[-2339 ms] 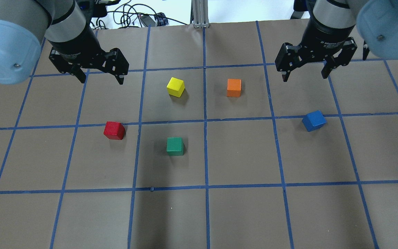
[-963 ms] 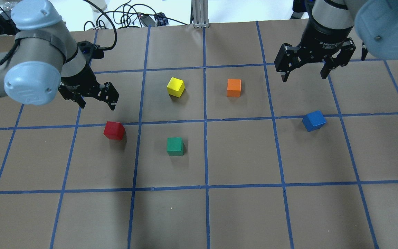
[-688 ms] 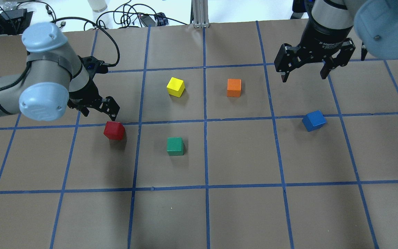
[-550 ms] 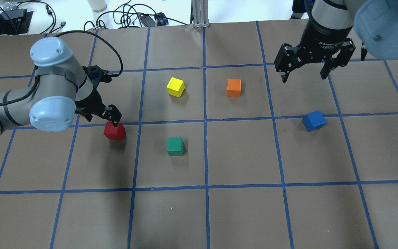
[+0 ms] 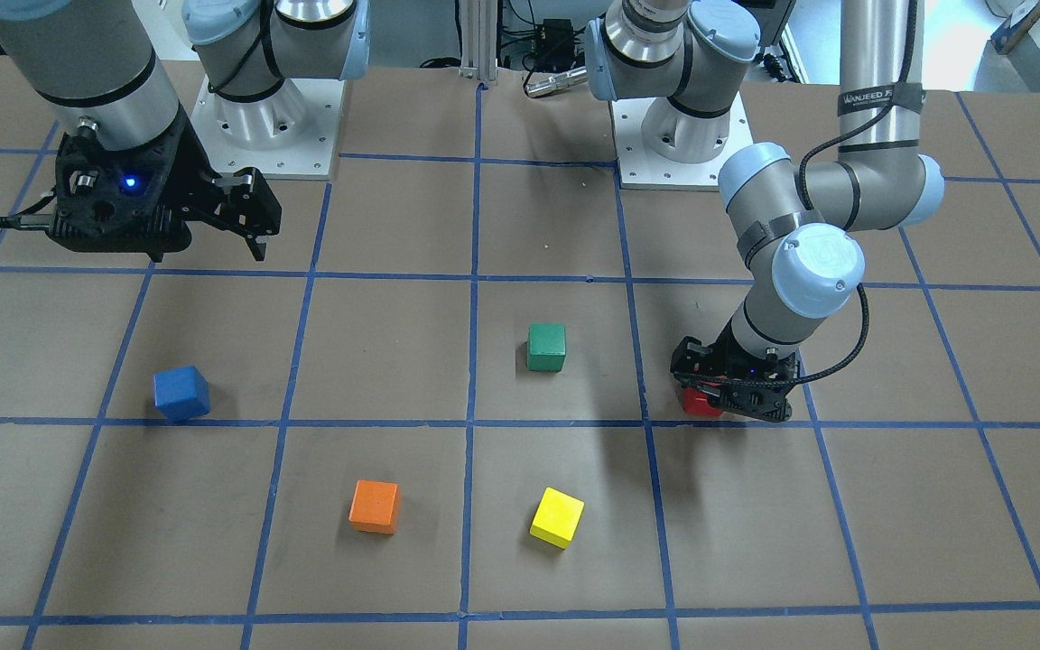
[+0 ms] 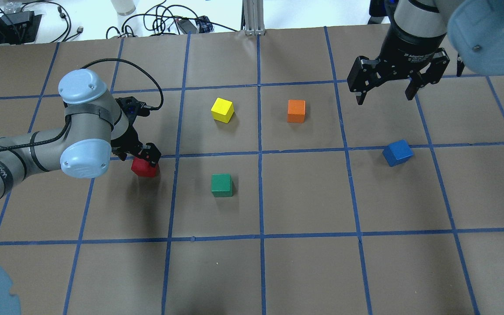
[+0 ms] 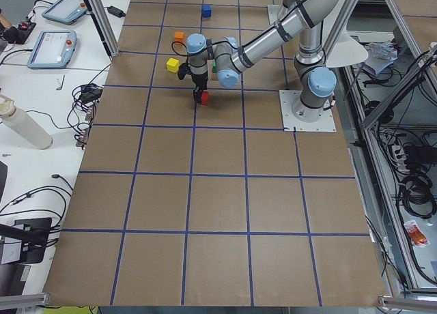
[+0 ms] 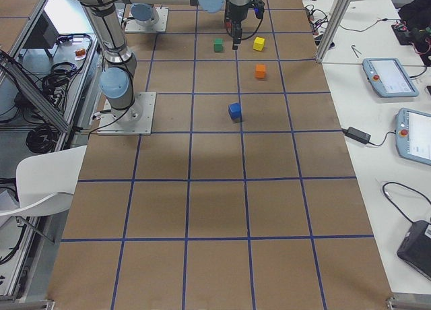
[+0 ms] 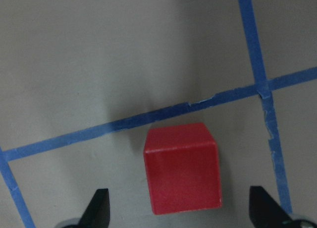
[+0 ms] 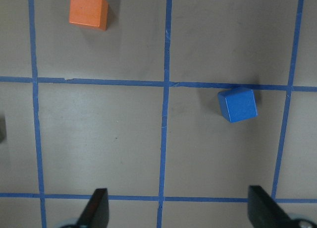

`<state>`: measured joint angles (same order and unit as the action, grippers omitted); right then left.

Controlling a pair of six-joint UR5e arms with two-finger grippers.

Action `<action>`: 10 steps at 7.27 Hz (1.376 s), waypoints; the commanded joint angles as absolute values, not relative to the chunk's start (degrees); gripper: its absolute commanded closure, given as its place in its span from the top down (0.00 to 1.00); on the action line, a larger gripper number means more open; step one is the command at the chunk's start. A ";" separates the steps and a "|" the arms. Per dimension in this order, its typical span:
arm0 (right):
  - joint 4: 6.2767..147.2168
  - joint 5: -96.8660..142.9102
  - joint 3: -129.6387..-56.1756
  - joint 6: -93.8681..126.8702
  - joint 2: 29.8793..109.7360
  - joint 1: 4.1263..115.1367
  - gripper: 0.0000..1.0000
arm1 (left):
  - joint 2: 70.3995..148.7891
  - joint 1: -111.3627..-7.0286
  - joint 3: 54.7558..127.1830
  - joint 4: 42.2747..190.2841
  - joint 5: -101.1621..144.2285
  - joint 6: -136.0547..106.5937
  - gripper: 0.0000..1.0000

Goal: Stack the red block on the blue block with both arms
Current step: 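Carry the red cube with the left gripper toward the table centre and release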

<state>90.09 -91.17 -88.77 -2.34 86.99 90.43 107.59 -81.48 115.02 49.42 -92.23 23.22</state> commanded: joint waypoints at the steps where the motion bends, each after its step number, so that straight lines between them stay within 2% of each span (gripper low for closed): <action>1: 90.09 -91.23 -88.77 -3.60 86.92 90.35 1.00 | 108.37 -81.47 115.67 46.42 -92.81 23.12 0.16; 2: 90.09 -91.14 -88.77 -3.52 86.92 90.35 1.00 | 107.50 -81.47 114.88 46.41 -92.81 23.12 0.00; 4: 90.09 -91.23 -88.77 -3.60 86.92 90.35 1.00 | 105.65 -83.40 108.58 54.43 -92.46 15.10 0.00; 5: 90.09 -91.23 -88.77 -3.52 86.92 90.35 1.00 | 105.56 -87.32 103.59 60.84 -92.20 10.68 0.00; 7: 90.09 -91.14 -88.77 -3.25 86.92 90.44 1.00 | 107.48 -99.96 96.01 63.80 -92.20 -4.41 0.00; 10: 90.09 -91.14 -89.03 -2.90 86.84 90.35 1.00 | 112.92 -110.63 93.61 59.01 -91.76 -19.66 0.00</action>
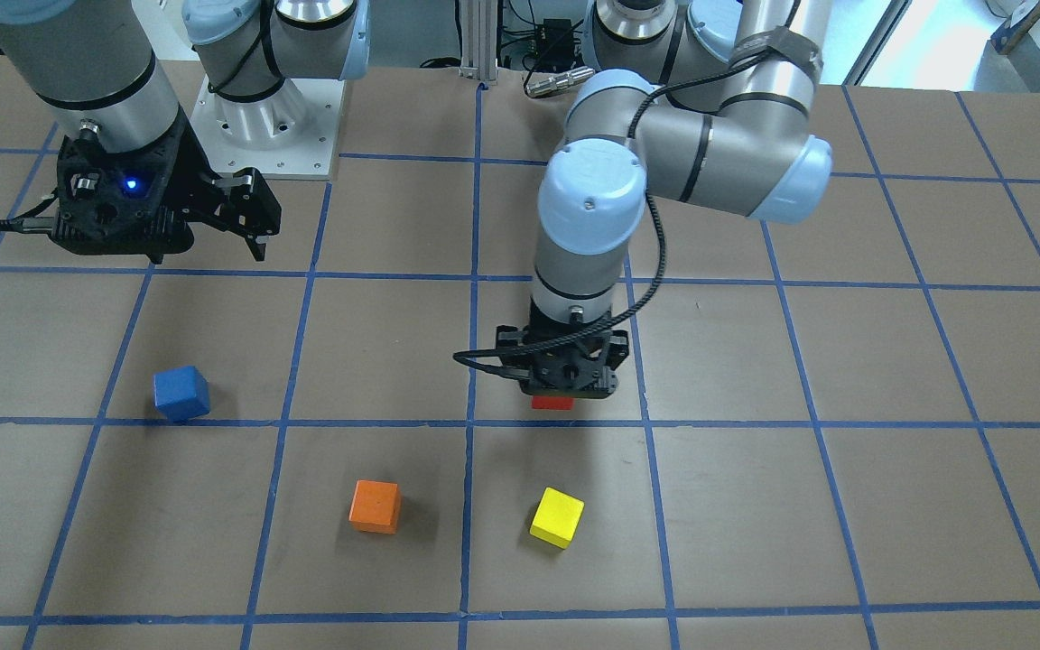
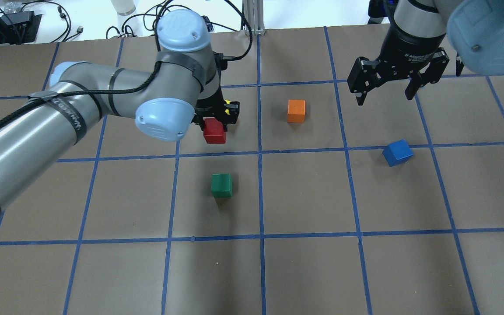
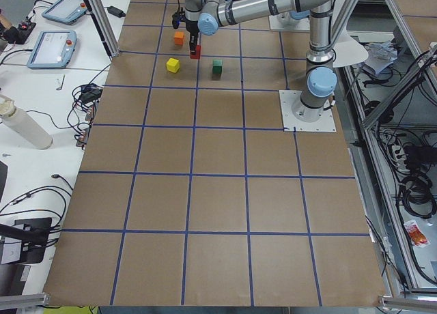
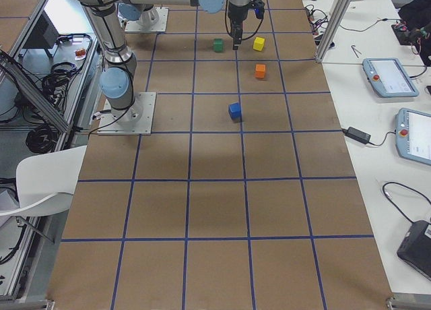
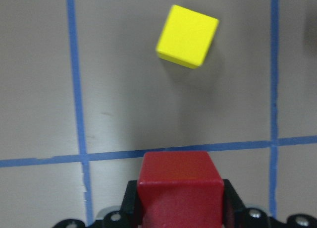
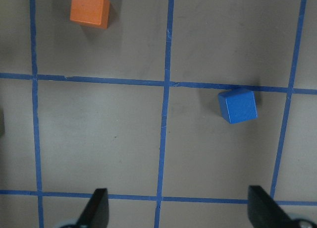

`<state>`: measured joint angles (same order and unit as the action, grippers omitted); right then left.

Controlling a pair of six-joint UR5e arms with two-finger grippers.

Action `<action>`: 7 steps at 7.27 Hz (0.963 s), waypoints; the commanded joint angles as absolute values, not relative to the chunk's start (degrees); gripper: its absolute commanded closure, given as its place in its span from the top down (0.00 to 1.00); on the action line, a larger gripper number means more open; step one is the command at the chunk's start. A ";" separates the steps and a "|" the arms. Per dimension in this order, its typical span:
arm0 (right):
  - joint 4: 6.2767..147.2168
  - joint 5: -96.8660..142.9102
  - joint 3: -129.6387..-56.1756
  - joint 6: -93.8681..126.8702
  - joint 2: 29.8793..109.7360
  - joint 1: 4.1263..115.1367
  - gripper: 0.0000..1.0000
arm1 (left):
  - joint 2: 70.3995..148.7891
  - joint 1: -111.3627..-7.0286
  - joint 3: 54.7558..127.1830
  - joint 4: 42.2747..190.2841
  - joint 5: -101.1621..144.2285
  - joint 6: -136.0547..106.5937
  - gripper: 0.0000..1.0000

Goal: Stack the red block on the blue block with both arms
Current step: 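Carry the red cube with the left gripper toward the table centre and release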

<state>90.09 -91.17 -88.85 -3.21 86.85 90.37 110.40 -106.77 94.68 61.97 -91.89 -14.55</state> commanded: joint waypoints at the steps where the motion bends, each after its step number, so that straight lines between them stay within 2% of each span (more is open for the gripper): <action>1: 90.26 -91.06 -89.82 -2.64 86.92 90.35 1.00 | 115.55 -111.70 93.26 56.80 -91.84 -20.38 0.00; 3: 90.26 -91.14 -90.18 -2.46 87.01 90.26 1.00 | 119.95 -112.24 93.25 51.70 -91.93 -20.30 0.00; 4: 90.26 -91.06 -90.18 -2.46 87.01 90.35 1.00 | 121.19 -112.32 93.25 50.55 -91.93 -20.13 0.08; 5: 90.26 -91.05 -90.18 -2.46 87.01 90.26 1.00 | 121.64 -112.32 93.25 50.02 -91.93 -19.69 0.59; 6: 90.26 -91.05 -90.18 -2.46 86.92 90.26 1.00 | 122.25 -112.32 93.34 50.01 -91.93 -19.51 1.00; 7: 90.26 -90.97 -90.18 -2.46 87.01 90.26 1.00 | 121.39 -112.06 93.17 50.10 -91.67 -19.34 1.00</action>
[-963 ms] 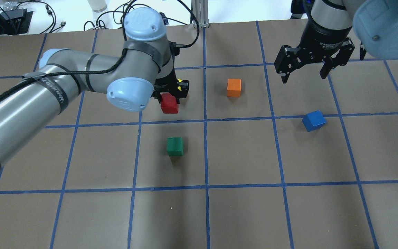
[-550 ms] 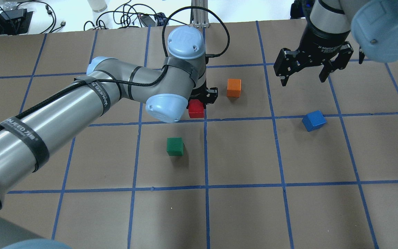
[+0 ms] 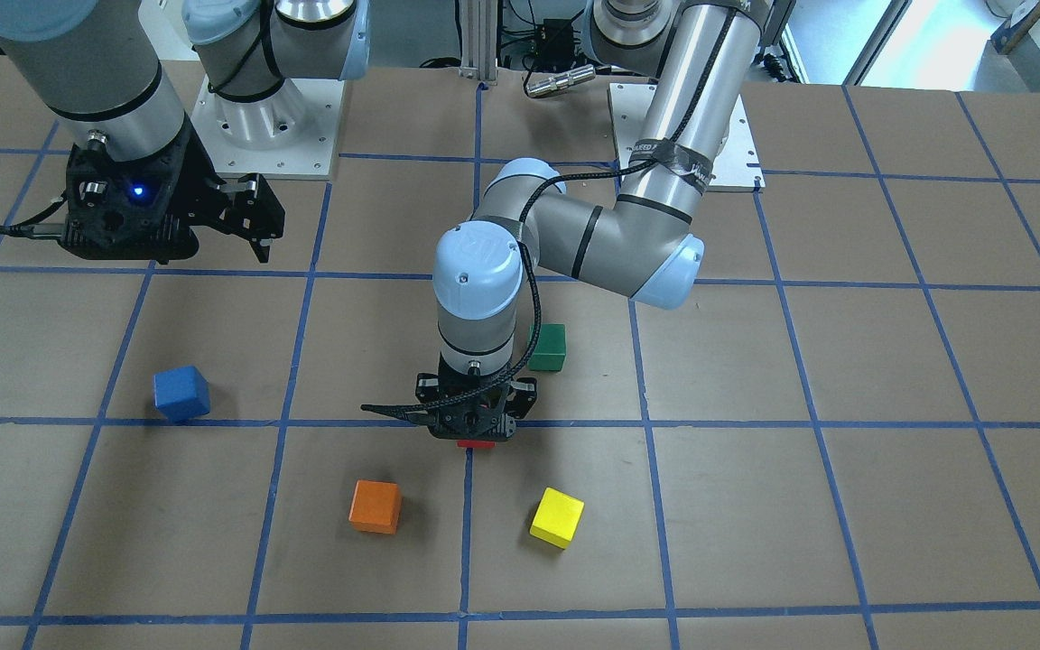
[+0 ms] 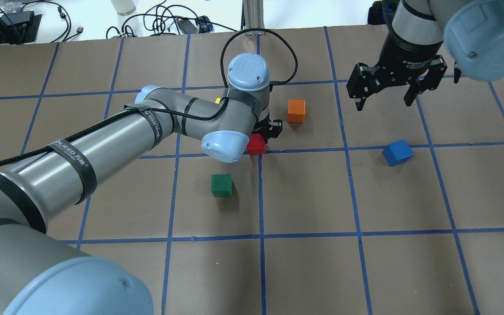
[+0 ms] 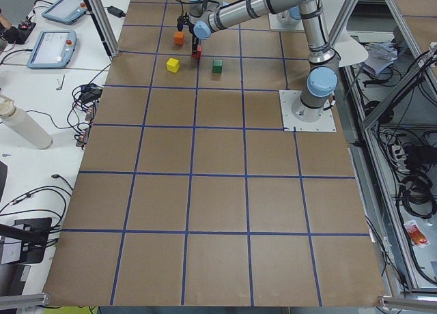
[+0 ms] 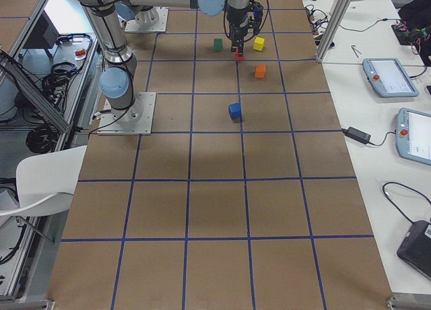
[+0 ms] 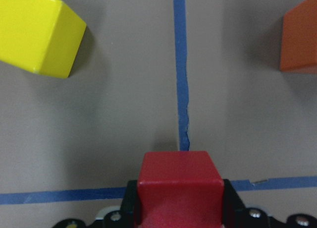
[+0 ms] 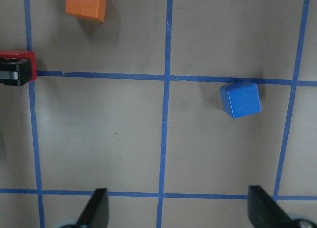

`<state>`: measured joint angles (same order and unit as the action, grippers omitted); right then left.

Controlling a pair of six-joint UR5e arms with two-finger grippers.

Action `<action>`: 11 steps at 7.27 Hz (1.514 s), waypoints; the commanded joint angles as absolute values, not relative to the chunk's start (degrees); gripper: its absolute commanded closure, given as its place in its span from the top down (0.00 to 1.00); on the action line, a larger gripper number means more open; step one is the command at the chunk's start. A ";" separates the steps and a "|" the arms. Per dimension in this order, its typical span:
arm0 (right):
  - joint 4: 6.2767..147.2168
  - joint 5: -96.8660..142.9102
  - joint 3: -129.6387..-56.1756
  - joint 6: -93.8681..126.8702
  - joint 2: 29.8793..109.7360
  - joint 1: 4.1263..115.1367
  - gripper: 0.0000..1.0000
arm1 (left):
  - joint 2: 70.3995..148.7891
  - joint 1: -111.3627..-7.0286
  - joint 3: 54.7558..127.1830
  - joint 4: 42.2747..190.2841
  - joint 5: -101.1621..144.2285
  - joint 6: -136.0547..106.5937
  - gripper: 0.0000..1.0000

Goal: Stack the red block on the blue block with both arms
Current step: 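Carry the red cube with the left gripper toward the table centre and release, then raise the left gripper back toward its start pose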

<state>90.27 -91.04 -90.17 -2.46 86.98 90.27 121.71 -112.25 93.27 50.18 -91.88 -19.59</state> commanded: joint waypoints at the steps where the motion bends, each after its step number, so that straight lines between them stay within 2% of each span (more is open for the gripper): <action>1: 90.26 -91.05 -90.18 -2.63 87.01 90.26 1.00 | 119.38 -111.02 93.16 50.45 -88.80 -18.12 1.00; 2: 90.35 -90.97 -90.18 -3.16 86.92 90.26 1.00 | 116.31 -108.31 92.55 51.41 -86.59 -17.93 1.00; 4: 90.79 -91.05 -89.91 -3.51 87.27 90.26 1.00 | 108.32 -100.33 92.46 68.81 -87.00 -4.84 1.00; 5: 90.79 -91.23 -89.56 -3.52 87.45 90.26 1.00 | 104.45 -97.06 92.55 72.21 -87.97 -2.05 1.00; 8: 90.87 -90.26 -90.00 -2.73 86.84 90.18 1.00 | 92.59 -93.61 93.51 83.99 -89.03 4.13 1.00; 10: 96.11 -90.18 -89.39 -2.29 83.44 90.96 1.00 | 88.87 -93.26 93.08 85.43 -90.77 4.04 1.00; 11: 98.41 -90.09 -89.38 -0.72 81.58 92.10 1.00 | 89.38 -92.64 92.64 84.91 -90.36 4.13 1.00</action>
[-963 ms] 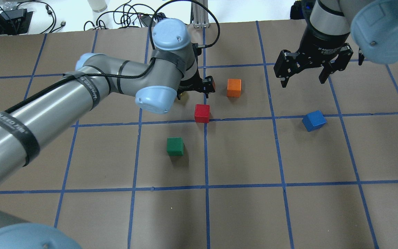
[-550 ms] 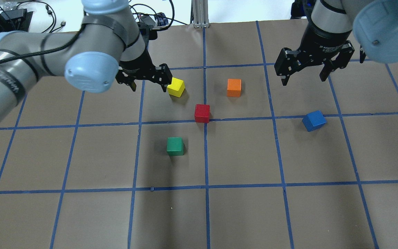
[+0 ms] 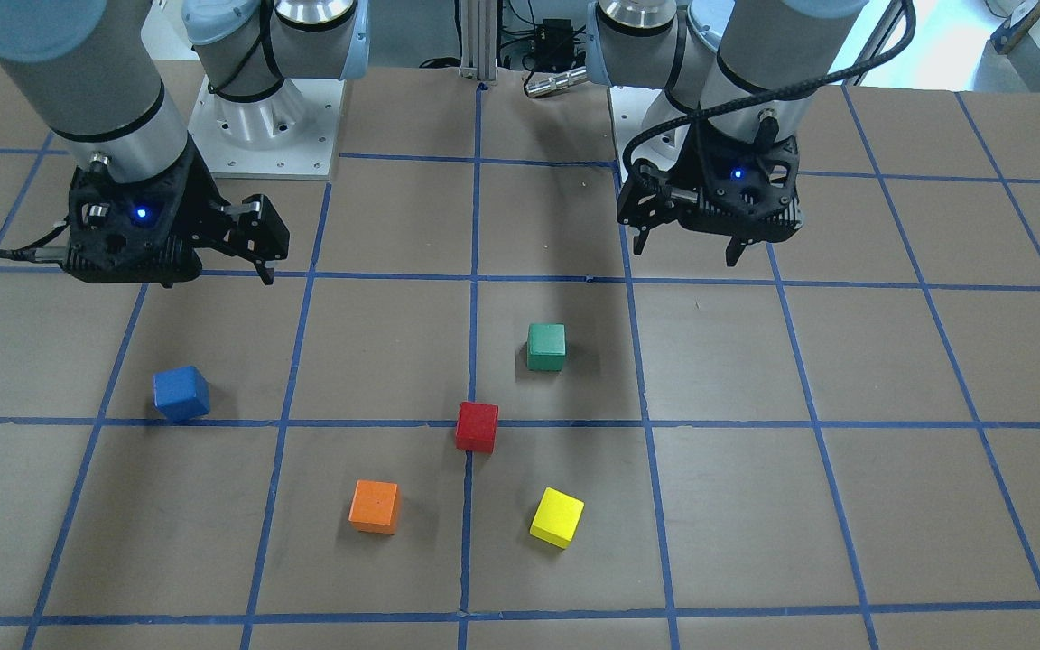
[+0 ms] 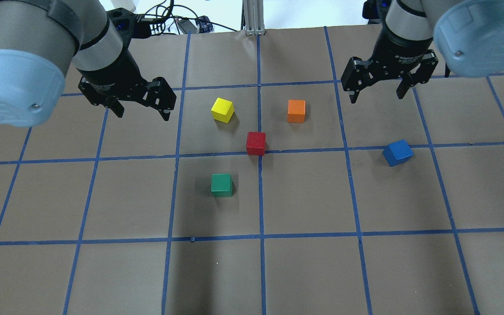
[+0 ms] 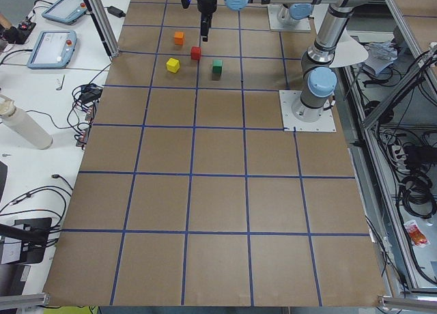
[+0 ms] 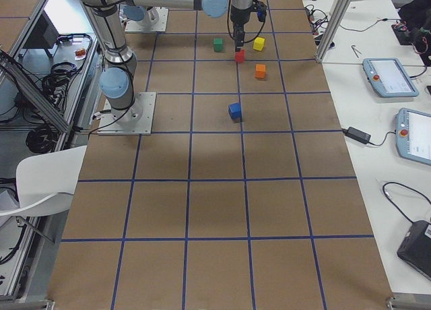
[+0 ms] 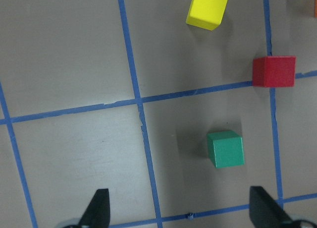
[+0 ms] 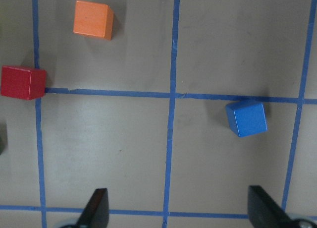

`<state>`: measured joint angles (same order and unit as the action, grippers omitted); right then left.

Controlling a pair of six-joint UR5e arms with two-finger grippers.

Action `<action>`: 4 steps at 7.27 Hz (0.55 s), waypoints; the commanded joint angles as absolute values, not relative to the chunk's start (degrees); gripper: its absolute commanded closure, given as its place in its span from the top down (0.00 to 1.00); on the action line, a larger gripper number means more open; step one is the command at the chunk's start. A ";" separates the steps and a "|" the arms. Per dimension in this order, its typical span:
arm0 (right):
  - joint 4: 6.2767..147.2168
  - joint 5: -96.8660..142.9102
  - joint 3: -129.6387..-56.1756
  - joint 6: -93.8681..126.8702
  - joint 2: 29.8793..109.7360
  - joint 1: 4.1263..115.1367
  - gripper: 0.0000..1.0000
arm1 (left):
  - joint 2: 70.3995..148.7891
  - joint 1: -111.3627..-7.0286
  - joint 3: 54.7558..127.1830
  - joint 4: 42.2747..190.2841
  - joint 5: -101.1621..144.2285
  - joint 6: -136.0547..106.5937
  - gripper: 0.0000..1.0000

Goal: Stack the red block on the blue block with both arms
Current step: 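Raise the left gripper back toward its start pose, then reach the right gripper to the red cube and grasp it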

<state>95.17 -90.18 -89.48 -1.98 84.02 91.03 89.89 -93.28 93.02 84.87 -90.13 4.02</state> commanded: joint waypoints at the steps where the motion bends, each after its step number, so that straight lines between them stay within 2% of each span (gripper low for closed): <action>1: 101.66 -90.09 -89.21 0.86 79.39 94.72 1.00 | 91.12 -91.59 91.51 84.73 -90.70 4.04 1.00; 4: 109.22 -87.74 -89.12 8.61 73.06 100.97 1.00 | 93.95 -91.49 86.84 86.47 -90.79 3.34 1.00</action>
<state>105.77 -89.45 -89.16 6.57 75.64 98.52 93.24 -91.51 88.00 85.53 -90.56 3.31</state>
